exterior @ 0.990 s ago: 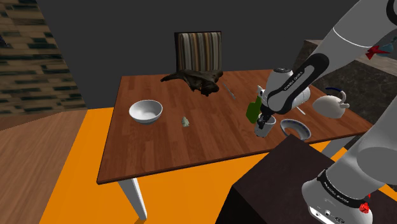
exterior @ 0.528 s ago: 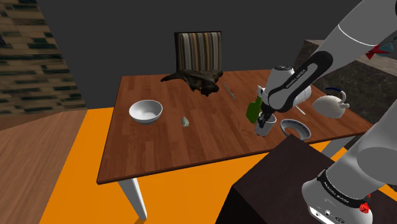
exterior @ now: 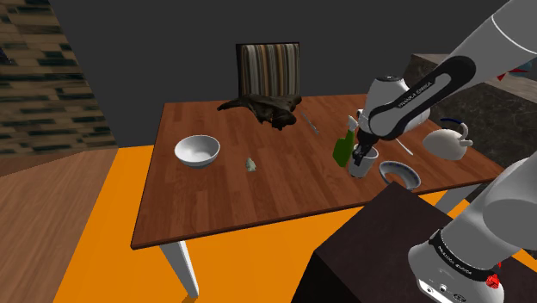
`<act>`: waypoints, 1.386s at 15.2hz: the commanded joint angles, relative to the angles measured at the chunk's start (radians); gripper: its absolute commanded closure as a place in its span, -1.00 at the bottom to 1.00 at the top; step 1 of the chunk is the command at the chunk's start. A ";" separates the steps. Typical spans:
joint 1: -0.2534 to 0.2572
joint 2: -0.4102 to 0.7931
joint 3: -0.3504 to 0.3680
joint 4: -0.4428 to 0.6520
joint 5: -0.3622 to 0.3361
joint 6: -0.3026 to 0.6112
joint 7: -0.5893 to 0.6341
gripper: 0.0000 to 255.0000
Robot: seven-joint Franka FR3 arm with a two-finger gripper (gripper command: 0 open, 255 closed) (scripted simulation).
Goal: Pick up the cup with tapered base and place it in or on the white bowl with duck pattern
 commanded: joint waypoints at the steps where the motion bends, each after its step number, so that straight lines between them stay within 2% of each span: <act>1: 0.000 -0.033 0.001 0.003 -0.003 -0.036 0.001 1.00; 12: -0.002 -0.198 0.013 0.032 -0.010 -0.229 -0.003 1.00; 21: -0.157 -0.332 -0.142 -0.017 -0.124 -0.282 -0.221 1.00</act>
